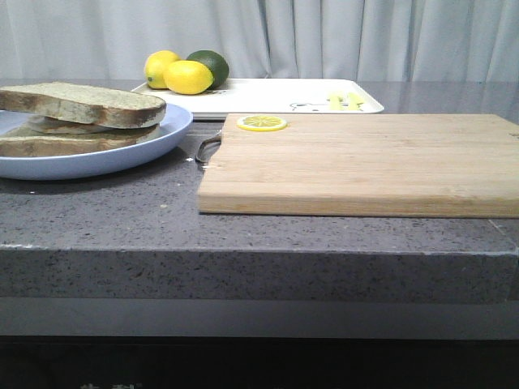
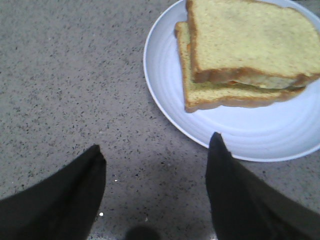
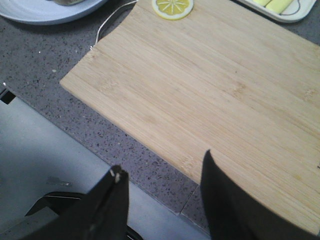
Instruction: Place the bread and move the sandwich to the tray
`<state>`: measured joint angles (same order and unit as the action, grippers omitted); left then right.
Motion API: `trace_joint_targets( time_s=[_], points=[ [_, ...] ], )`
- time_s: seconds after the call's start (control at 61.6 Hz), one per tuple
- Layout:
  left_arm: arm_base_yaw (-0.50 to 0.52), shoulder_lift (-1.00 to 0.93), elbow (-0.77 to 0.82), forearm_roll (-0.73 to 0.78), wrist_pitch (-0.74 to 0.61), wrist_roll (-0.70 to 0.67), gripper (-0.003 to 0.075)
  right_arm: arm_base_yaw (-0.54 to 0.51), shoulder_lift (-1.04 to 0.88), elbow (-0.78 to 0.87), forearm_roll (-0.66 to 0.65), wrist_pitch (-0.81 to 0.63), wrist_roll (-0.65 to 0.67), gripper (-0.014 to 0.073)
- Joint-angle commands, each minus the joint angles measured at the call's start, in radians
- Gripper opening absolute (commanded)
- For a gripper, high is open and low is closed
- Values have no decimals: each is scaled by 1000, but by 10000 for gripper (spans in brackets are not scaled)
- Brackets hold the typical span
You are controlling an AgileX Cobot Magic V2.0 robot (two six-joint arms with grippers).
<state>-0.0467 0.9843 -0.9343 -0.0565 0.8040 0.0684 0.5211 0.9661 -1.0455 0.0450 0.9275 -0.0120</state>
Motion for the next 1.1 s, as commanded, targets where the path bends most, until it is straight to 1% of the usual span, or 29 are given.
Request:
trace_joint_targets(
  time_s=[0.0,0.097,0.243,0.373,0.438,0.568,0.714,1.087],
  points=[
    [50,97,-102,-52,5,27,431,-4,-14,-9,-11,-85,1,359],
    [130,192,-161,-179,46,126,431,-4,-14,0,-11,-103,1,359],
    [241,328,-226,-431,109,311,431,-4,-14,2,-11,-119,1,359],
    [302,424,-256,-589,133,415,431,-4,-14,3,-11,-124,1,359],
    [309,465,-270,-638,136,444,431,-4,-14,3,-10,-124,1,359],
    [309,530,-289,-671,134,452,430,-4,-14,3,-10,-124,1,359],
    [307,588,-294,-742,133,496,430,-4,-14,3,-10,-124,1,359],
    [307,678,-296,-754,120,496,424,-4,-14,3,-10,-123,1,359]
  ],
)
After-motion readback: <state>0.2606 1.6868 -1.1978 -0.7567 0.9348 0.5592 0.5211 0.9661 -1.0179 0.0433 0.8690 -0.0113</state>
